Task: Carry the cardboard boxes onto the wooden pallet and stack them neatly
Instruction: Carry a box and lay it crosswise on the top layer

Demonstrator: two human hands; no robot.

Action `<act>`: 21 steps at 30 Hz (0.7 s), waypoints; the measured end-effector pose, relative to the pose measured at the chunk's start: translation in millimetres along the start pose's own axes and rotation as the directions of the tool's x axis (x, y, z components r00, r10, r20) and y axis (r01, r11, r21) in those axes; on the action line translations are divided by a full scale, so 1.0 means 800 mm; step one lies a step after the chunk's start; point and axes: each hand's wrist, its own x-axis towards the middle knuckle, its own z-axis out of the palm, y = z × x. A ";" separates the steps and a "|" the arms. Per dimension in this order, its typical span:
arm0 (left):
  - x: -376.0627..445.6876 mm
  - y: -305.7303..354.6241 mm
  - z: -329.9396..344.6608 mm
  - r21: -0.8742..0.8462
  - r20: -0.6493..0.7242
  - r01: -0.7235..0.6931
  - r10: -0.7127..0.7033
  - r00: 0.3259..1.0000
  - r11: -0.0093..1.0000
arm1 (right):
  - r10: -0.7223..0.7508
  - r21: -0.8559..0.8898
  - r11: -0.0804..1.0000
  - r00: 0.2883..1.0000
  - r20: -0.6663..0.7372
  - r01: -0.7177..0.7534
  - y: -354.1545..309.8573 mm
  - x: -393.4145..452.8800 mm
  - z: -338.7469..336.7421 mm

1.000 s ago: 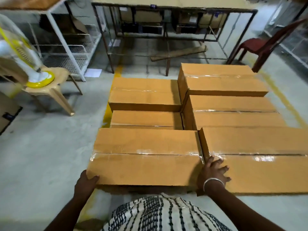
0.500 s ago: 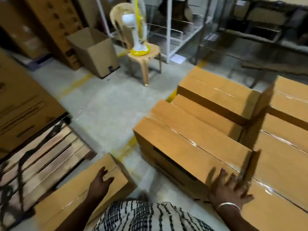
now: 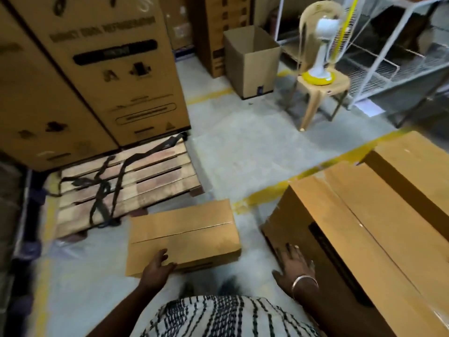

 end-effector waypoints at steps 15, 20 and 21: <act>0.144 -0.101 -0.190 0.045 0.021 0.132 -0.133 0.991 0.990 | 0.092 -0.029 0.996 0.974 0.208 -0.088 -0.226 0.125 0.040; 0.195 -0.114 -0.174 0.145 0.024 0.211 -0.216 0.976 0.967 | 0.073 -0.010 0.997 0.960 0.269 -0.074 -0.251 0.211 0.064; 0.209 -0.119 -0.168 0.183 0.013 0.211 -0.217 0.976 0.960 | 0.079 0.010 0.996 0.957 0.278 -0.085 -0.253 0.229 0.066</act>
